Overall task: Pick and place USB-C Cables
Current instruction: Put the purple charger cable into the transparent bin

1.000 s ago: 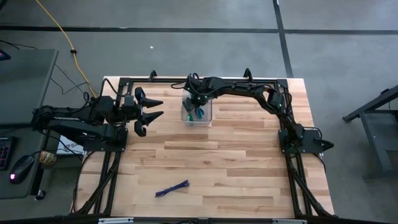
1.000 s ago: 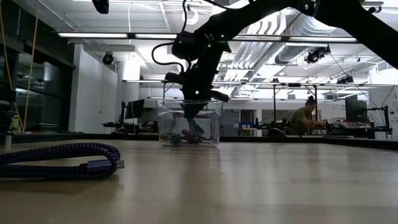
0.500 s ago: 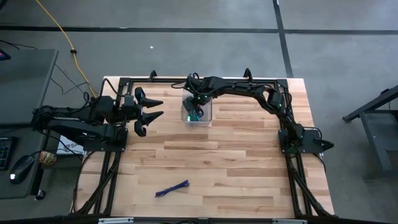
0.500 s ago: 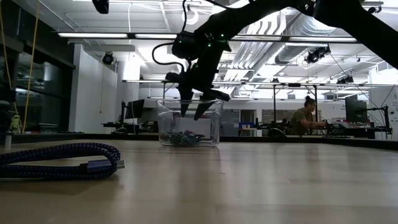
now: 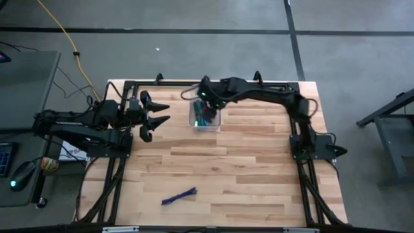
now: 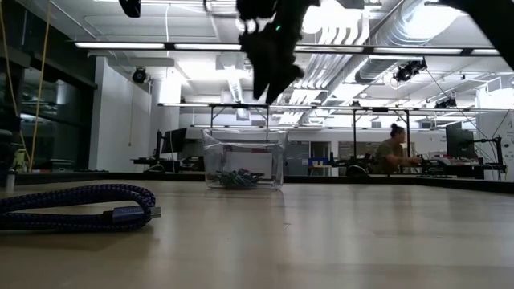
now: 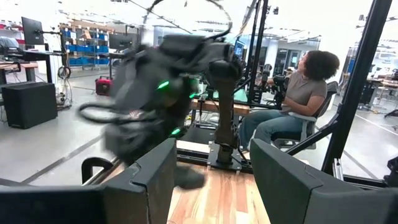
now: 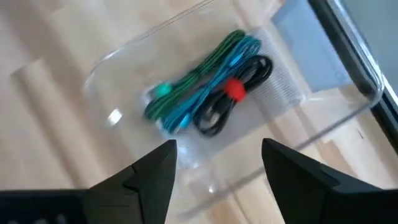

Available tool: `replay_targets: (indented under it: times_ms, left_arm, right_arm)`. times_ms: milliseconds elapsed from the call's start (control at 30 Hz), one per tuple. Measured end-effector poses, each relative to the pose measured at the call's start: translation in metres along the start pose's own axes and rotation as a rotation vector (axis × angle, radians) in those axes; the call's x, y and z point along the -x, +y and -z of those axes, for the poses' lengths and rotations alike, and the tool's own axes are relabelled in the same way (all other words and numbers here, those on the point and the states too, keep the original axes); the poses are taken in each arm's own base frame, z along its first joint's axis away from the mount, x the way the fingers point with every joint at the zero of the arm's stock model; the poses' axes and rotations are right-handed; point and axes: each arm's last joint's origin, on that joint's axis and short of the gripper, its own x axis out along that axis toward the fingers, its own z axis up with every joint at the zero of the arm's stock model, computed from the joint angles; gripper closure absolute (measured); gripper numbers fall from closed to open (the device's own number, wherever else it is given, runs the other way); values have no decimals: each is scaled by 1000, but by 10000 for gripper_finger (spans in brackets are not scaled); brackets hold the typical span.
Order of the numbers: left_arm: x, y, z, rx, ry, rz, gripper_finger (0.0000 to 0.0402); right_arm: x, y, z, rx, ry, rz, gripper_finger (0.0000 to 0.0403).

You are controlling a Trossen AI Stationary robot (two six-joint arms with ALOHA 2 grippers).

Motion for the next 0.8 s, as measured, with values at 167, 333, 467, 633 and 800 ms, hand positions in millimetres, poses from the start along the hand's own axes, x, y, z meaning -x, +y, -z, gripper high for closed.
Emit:
replay_targets:
  times_ms: [167,333,467,633,800]
  left_arm:
    - [0,0,0,0,0,0,216]
    - [0,0,0,0,1,0,216]
    - [0,0,0,0,1,0,216]
    - [0,0,0,0,1,0,216]
    - [0,0,0,2,0,1,216]
  right_arm:
    - [30,12,40,25,-93,-84,176]
    - [53,17,95,-76,-336,-224,176]
    - [71,16,122,-143,-631,-379,176]
    - [86,10,142,-82,-933,-471,176]
    - [95,9,147,10,-1068,-469,176]
